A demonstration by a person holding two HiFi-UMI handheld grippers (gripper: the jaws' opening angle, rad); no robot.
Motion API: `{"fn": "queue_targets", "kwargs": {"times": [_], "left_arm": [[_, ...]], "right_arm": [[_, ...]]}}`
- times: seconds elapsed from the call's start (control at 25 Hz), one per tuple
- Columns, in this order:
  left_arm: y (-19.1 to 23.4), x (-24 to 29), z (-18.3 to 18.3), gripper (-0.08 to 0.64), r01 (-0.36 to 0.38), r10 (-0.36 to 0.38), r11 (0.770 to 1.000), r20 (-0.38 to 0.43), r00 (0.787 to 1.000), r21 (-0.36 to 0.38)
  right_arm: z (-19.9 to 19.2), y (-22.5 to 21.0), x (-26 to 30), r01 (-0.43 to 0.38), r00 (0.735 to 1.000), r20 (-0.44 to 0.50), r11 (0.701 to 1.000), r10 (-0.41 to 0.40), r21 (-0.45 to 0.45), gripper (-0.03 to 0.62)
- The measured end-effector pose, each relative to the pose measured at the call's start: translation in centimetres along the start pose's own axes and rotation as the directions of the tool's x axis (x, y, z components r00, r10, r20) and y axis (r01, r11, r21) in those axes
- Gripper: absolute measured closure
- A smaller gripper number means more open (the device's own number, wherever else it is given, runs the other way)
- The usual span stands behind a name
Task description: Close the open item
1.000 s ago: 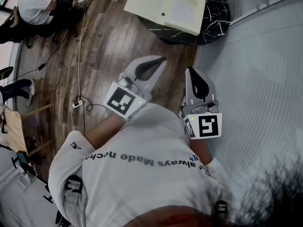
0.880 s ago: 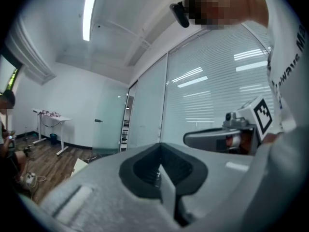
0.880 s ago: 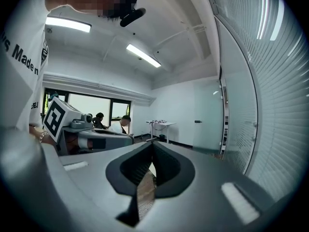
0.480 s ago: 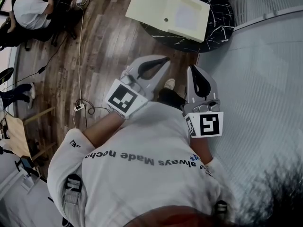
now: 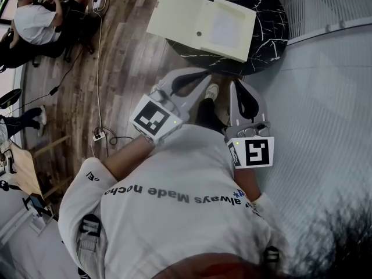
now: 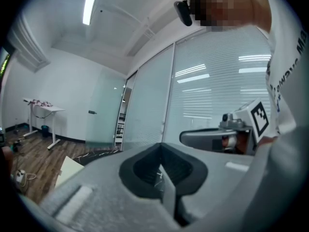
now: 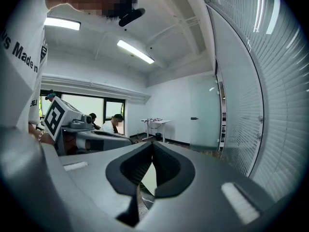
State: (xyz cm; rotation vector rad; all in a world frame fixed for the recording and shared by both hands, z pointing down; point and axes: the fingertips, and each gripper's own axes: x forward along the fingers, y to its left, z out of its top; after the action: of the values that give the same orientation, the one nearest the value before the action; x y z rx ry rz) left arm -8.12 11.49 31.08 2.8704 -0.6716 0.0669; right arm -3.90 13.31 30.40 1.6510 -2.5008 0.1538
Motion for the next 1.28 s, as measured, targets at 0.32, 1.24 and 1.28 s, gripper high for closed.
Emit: {"fn": "queue_targets", "kwargs": {"times": [0.32, 1.24, 1.28], "left_arm": [[3.2, 9.6, 1.3, 0.557, -0.052, 0.052, 0.999, -0.002, 0.999, 0.006], [11.2, 21.4, 2.1, 0.557, -0.209, 0.209, 0.978, -0.002, 0.978, 0.024], [11.8, 21.4, 2.1, 0.557, -0.21, 0.21, 0.977, -0.005, 0.978, 0.025]], "right_arm": [[0.2, -9.4, 3.6, -0.032, 0.999, 0.002, 0.999, 0.032, 0.008, 0.591], [0.0, -22.6, 10.8, -0.091, 0.996, -0.017, 0.996, 0.091, 0.01, 0.589], [0.0, -22.6, 11.4, -0.092, 0.996, -0.02, 0.996, 0.092, 0.009, 0.591]]}}
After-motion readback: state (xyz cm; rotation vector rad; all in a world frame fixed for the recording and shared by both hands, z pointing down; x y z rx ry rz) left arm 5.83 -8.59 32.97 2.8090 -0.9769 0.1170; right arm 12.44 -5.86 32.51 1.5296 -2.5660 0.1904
